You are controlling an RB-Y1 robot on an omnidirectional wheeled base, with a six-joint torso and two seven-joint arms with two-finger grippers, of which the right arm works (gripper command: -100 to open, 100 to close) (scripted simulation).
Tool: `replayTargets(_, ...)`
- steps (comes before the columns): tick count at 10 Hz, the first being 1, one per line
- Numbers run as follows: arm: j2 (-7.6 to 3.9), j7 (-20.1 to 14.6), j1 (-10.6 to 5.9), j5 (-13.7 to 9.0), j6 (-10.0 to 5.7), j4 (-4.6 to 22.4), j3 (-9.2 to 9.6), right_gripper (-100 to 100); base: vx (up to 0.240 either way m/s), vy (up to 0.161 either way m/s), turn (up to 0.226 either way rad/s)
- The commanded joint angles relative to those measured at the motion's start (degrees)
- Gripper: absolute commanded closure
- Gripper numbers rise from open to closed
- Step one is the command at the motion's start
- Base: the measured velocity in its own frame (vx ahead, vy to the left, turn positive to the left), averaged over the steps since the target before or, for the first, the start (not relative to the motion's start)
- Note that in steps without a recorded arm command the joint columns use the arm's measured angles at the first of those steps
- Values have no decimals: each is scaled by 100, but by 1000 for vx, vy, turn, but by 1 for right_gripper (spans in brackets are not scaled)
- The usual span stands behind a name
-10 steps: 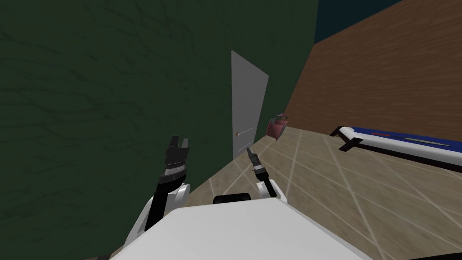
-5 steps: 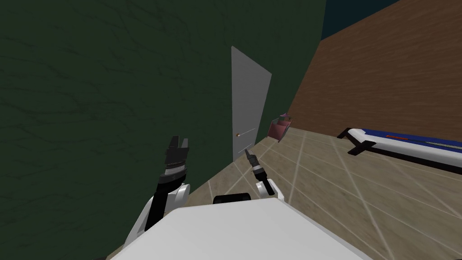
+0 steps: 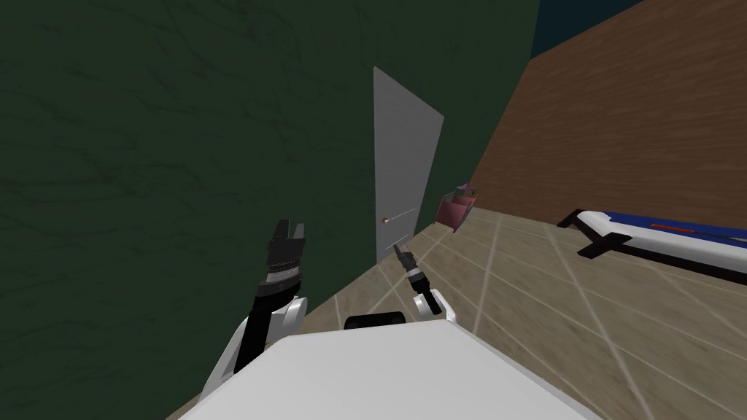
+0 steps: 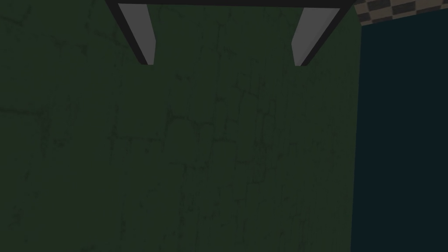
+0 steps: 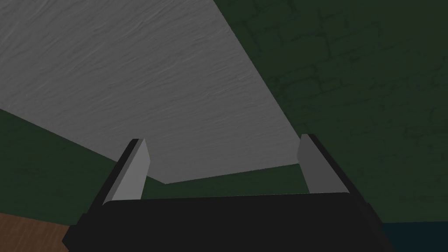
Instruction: Pull the door open
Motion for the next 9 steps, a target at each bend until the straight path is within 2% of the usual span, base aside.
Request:
replayTargets(1,-30,177,-98,33,-92,254,6,-100,86,-51,45)
replayTargets(8,-113,869,-490,181,-366,1204,50,-100,86,-63,48)
replayTargets(9,-133,1056,-596,221,-441,1461,63,-100,112,-76,72)
